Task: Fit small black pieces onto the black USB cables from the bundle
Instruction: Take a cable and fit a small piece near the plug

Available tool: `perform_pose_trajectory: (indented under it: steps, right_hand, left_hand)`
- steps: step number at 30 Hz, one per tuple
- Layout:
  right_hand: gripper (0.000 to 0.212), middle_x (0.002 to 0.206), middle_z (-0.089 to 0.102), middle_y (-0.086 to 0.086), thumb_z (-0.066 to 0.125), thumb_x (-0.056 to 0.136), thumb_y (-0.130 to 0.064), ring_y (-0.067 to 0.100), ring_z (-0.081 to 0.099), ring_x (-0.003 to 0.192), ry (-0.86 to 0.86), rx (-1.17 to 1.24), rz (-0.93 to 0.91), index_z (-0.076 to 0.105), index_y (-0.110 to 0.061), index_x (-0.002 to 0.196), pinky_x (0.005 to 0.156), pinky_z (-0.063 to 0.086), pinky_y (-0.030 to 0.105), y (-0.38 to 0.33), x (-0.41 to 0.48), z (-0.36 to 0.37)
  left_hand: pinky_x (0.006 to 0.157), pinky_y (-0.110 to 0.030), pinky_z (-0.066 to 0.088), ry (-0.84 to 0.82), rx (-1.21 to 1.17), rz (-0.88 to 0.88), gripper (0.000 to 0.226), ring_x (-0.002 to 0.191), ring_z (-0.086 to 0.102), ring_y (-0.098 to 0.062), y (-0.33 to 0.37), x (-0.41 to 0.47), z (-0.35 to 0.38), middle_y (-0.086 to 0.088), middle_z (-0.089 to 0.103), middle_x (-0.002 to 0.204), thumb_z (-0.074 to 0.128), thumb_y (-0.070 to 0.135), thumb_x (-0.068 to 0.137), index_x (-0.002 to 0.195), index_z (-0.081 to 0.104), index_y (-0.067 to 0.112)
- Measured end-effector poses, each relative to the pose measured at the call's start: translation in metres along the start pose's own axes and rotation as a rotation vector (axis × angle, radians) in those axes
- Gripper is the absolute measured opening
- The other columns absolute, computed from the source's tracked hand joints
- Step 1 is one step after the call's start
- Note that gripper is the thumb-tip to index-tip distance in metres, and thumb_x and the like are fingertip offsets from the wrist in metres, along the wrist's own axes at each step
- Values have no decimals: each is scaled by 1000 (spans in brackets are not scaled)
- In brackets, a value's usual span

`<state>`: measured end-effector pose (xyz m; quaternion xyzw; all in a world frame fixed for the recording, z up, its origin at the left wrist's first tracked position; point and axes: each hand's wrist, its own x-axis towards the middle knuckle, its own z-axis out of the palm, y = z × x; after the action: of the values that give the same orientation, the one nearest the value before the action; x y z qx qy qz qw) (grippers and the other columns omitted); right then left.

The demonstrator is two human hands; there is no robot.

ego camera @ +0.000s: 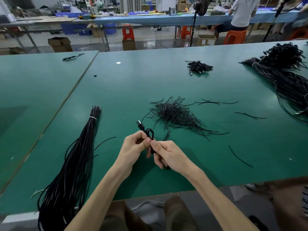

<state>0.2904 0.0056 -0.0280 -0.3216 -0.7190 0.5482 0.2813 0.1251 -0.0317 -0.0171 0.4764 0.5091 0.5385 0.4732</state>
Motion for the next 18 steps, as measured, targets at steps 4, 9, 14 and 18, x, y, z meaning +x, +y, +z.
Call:
perform_pose_trajectory:
  steps: [4, 9, 14, 18]
  right_hand:
    - [63, 52, 60, 0, 37, 111, -41, 4, 45, 43, -2, 23, 10, 68, 8, 85, 56, 39, 14, -1, 0, -2]
    - [72, 51, 61, 0, 36, 106, -54, 9, 44, 45, 25, 52, 0, 70, 3, 80, 54, 40, 18, -2, 1, -3]
    - [59, 57, 60, 3, 42, 100, -65, 13, 49, 48, 209, 210, -25, 70, -13, 96, 47, 41, 22, -1, 0, -6]
    - [44, 62, 56, 3, 48, 102, -55, 14, 46, 52, 353, 270, -47, 56, -12, 97, 47, 39, 24, 2, -1, -11]
  left_hand:
    - [72, -22, 49, -65, 27, 19, 29, 59, 53, -20, 0, 0, -2, -13, 63, 76, 68, 33, 95, 91, 70, 4]
    - [86, -22, 46, -115, 52, -2, 32, 70, 56, -16, 0, 0, -5, -10, 59, 68, 63, 42, 99, 101, 78, 14]
    - [87, -34, 45, 46, -131, -18, 28, 92, 65, -12, 9, 3, -3, -6, 76, 102, 70, 43, 91, 102, 81, 20]
    - [76, -25, 52, 129, -342, 27, 24, 86, 64, -17, 21, 14, -6, -3, 72, 92, 66, 33, 91, 98, 82, 16]
